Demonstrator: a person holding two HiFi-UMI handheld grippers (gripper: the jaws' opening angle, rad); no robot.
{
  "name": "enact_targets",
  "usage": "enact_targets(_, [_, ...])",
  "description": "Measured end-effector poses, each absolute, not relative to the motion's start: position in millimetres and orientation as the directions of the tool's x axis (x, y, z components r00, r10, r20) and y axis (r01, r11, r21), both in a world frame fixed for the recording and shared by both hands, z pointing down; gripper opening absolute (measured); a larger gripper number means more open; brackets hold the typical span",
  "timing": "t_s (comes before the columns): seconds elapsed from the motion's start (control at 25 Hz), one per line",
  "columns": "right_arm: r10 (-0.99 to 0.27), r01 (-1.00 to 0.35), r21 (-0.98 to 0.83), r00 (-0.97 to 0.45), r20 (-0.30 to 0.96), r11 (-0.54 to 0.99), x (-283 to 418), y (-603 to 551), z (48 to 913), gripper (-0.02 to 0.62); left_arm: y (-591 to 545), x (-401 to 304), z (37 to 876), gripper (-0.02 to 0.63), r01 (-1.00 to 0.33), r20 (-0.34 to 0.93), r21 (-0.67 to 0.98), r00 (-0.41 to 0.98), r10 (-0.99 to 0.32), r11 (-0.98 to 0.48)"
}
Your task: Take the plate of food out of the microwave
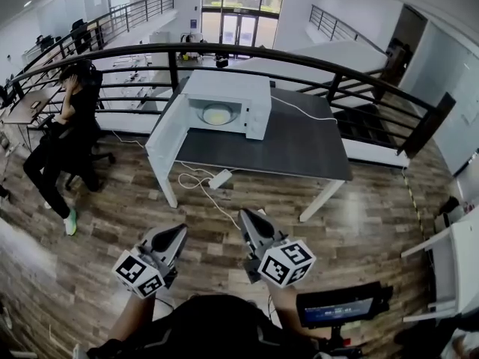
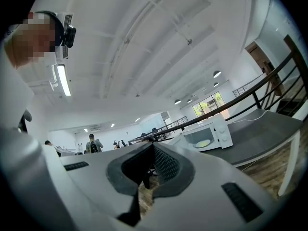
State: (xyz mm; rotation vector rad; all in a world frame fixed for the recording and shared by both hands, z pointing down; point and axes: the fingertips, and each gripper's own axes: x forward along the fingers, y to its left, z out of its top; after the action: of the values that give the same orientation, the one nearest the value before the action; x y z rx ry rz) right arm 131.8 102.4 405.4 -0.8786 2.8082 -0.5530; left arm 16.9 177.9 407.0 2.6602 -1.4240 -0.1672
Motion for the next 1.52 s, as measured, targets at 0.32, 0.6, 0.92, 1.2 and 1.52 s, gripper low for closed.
enact_targets(0.32, [-0.569,-0.515,-0.396,-0.822,-0.022,0.76,118.3,106.5,405.3,-0.003,182.1,9.7,408.5,0.005,-0.801,-0.045,0.163,0.577,-0.815,-0.576])
enact_targets(0.6, [-0.575,-0.522,-0.401,-0.818,-0.015,0.753,83.4,112.4,421.7,-0.003,187.0,-27.7,426.3,0.005,-0.8,-0.047,0.175,0.575,-0.817,-0.573])
enact_targets(0.92, [-0.622,-0.569,-0.391,-0.783,-0.012,0.724,70.2,109.1,415.6,-0.003,180.3,-47.3,419.4,0.005,-0.783,-0.041,0.17,0.601,-0.798,-0.599])
enact_targets(1.2, [-0.627,-0.574,-0.395,-0.779,-0.007,0.718,62.9,110.9,411.1,-0.003,173.3,-47.2,414.6,0.005,-0.766,-0.031,0.182,0.623,-0.782,-0.617])
enact_targets(1.52, [-0.59,-0.543,-0.392,-0.807,0.001,0.742,61.7,70.5,417.4,-0.003,135.2,-45.6,416.5,0.005,-0.785,-0.034,0.191,0.595,-0.803,-0.589])
